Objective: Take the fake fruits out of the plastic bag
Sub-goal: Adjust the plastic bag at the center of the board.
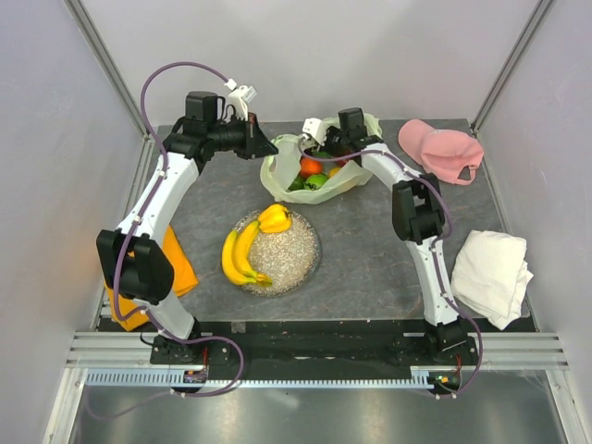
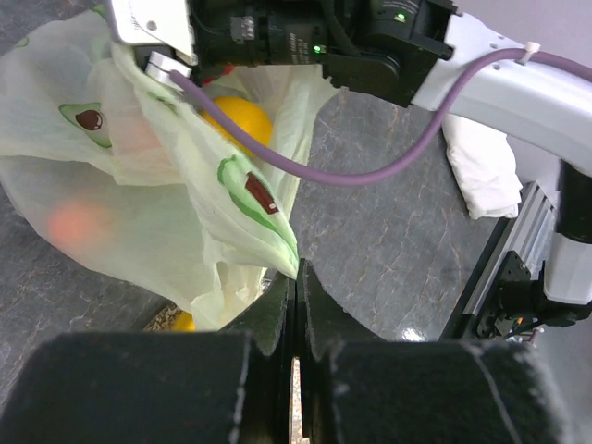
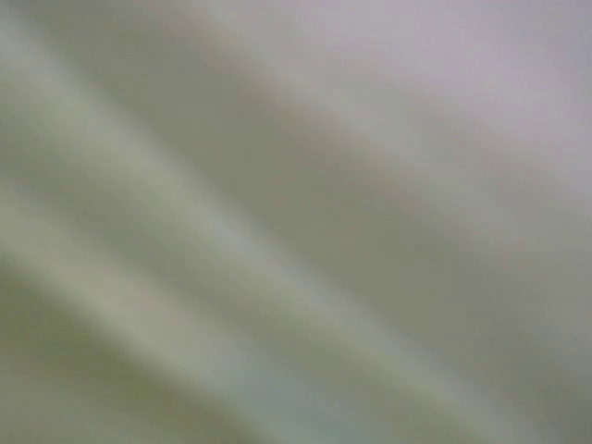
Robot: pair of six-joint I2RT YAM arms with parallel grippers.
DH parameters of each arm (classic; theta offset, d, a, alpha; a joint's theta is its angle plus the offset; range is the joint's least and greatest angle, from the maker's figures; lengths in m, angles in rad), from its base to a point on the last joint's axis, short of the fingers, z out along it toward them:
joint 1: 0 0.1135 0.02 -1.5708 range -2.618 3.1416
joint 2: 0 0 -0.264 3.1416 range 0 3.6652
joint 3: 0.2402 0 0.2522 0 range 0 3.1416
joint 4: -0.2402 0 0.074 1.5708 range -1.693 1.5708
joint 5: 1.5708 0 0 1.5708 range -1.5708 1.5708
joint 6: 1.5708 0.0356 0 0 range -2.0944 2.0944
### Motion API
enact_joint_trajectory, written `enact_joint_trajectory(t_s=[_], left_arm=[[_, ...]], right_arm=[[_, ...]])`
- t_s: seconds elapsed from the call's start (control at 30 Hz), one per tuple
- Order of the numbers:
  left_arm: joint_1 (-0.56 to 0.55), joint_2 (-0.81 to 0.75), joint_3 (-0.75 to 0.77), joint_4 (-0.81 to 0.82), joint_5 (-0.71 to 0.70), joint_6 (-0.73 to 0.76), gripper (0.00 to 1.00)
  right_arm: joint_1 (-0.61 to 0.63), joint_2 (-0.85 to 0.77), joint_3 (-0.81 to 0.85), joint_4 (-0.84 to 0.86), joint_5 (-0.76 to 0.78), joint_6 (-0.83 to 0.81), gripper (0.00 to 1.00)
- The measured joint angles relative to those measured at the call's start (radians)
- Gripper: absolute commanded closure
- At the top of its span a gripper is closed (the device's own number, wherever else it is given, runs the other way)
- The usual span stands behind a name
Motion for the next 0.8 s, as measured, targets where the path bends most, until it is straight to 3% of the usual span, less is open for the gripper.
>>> enact_joint_trajectory(t_s=[0.2,0.47,0.8], left_arm=[[0.000,0.021,0.027,0.006,-0.004,-0.002,0.98],[0.000,0.043,0.066,0.035,-0.004,-0.024,0.98],[-0.003,0.092,0.131,0.105,0.004,-0.129,0.98]], right_arm=[[-0.008,-0.270,-0.278,-0.085,-0.062,0.088,0.96],[-0.008,-0.561,-0.360,-0.169,-0.182,0.288,0.94],[-0.019,-0.626,-0.428,-0.210,-0.438,0.693,0.90]])
